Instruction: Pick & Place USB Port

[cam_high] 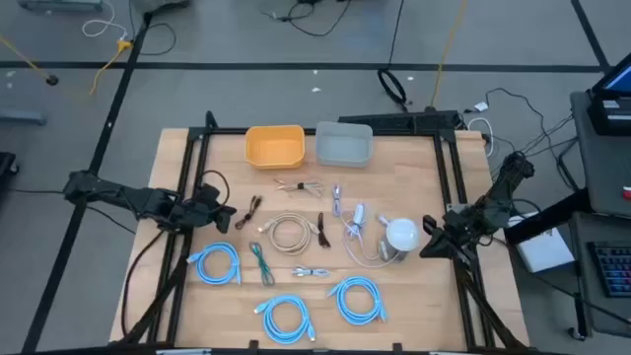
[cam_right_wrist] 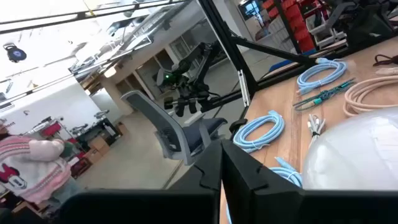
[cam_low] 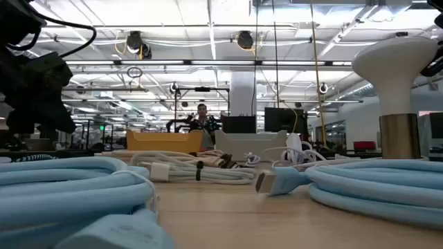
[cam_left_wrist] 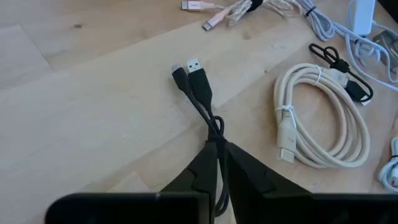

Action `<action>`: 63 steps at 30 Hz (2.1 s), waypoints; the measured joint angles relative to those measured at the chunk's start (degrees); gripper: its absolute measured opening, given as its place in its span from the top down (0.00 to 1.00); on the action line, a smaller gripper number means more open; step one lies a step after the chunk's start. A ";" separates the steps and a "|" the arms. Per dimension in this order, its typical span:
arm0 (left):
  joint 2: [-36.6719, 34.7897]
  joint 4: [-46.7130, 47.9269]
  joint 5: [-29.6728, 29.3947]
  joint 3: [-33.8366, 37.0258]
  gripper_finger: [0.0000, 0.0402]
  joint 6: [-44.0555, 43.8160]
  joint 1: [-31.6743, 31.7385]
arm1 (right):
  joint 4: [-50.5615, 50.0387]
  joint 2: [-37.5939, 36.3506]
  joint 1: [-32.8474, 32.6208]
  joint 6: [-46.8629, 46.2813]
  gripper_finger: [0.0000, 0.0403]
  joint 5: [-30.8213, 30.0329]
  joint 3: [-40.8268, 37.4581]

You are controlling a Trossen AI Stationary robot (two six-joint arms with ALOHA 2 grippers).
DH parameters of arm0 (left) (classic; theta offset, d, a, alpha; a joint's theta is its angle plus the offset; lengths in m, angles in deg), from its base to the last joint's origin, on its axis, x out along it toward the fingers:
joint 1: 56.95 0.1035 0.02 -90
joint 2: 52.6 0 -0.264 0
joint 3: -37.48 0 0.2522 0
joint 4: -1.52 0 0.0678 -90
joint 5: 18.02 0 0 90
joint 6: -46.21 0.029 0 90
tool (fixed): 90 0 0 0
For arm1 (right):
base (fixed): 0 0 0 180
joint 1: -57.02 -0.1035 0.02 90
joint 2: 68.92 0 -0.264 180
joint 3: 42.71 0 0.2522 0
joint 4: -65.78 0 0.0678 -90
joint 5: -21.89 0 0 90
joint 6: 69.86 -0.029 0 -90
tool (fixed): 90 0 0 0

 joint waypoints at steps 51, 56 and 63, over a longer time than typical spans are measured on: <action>0.00 -0.01 -0.01 0.00 0.92 0.00 0.00 | 2.80 0.01 0.02 -13.47 1.00 -12.07 0.00; -0.01 0.00 -0.02 -0.01 0.92 0.00 -0.01 | 15.35 0.26 0.10 -25.62 1.00 -21.09 0.00; 0.00 0.00 -0.02 0.00 0.92 -0.02 0.00 | 49.06 3.11 3.04 -0.43 1.00 -36.81 0.00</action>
